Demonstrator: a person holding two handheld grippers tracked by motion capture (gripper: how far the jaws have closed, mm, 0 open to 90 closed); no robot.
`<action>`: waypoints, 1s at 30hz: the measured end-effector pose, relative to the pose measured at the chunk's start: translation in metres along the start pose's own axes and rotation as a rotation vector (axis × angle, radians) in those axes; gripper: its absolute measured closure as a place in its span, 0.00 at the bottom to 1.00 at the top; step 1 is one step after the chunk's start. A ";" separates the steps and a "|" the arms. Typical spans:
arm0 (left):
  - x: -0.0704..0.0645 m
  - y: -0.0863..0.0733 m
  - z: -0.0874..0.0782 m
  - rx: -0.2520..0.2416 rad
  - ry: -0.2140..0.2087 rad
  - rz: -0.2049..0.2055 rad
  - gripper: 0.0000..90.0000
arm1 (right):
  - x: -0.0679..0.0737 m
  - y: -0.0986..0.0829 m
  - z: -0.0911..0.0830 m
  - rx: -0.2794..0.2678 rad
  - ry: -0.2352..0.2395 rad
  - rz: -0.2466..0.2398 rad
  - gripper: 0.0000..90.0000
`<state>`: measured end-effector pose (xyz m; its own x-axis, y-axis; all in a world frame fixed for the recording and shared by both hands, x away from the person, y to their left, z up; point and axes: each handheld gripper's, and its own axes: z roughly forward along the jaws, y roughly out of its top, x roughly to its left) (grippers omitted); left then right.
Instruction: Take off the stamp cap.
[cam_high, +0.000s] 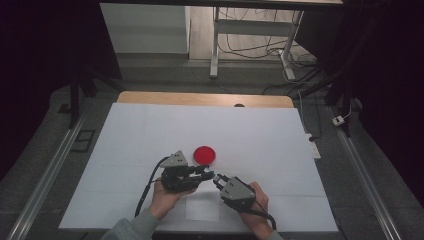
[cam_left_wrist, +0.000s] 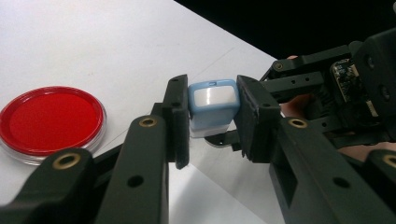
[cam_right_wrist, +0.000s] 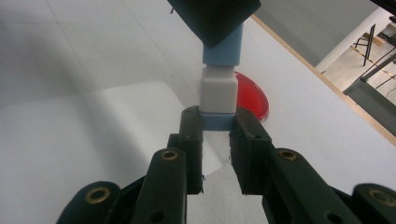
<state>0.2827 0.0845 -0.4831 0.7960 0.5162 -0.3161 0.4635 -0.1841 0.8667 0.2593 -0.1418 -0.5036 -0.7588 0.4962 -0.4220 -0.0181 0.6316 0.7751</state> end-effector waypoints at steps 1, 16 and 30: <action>0.000 0.000 0.000 -0.001 -0.001 -0.001 0.75 | 0.000 0.000 0.000 0.003 0.001 0.003 0.83; -0.002 -0.001 0.001 -0.002 0.012 -0.009 0.75 | -0.001 0.000 0.000 0.010 0.013 0.008 0.82; -0.005 -0.001 0.004 -0.011 -0.010 -0.021 0.75 | 0.000 0.001 0.003 0.022 0.003 -0.002 0.80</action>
<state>0.2801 0.0790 -0.4837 0.7901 0.5115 -0.3379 0.4759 -0.1645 0.8640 0.2613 -0.1389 -0.5045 -0.7604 0.4937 -0.4220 -0.0050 0.6453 0.7639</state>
